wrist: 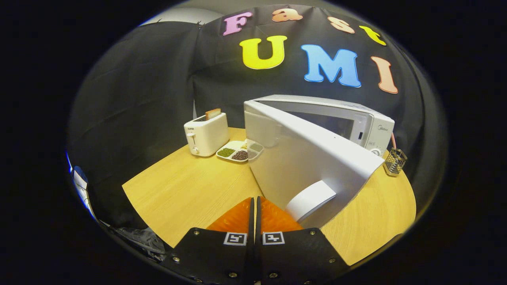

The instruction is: Open the microwave, put the food inside, and close the microwave door.

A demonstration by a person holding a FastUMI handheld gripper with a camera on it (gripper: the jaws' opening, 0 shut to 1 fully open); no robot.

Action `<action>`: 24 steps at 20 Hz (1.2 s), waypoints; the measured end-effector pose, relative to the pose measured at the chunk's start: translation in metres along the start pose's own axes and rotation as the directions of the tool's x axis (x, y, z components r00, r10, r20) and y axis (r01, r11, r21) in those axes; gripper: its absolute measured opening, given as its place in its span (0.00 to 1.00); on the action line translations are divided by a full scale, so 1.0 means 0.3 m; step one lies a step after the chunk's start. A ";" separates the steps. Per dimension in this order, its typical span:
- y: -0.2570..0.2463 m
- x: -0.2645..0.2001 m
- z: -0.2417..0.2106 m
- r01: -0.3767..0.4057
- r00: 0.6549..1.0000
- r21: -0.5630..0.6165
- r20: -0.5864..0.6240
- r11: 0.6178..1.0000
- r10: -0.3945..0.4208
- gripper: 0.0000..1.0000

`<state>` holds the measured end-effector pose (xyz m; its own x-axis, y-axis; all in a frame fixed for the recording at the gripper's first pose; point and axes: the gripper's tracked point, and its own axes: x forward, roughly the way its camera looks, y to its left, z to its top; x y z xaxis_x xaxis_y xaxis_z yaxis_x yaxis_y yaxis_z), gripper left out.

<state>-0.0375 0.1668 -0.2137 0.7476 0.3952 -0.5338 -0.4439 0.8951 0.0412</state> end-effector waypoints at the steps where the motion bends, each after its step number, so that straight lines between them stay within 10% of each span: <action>1: -0.024 0.005 0.008 0.010 1.000 0.004 0.003 1.000 -0.010 0.00; 24: -0.494 0.204 0.163 0.188 0.982 0.015 0.019 0.982 -0.188 0.00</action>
<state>0.0983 0.0685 -0.2111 0.8271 0.2239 -0.5155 -0.2883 0.9564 -0.0472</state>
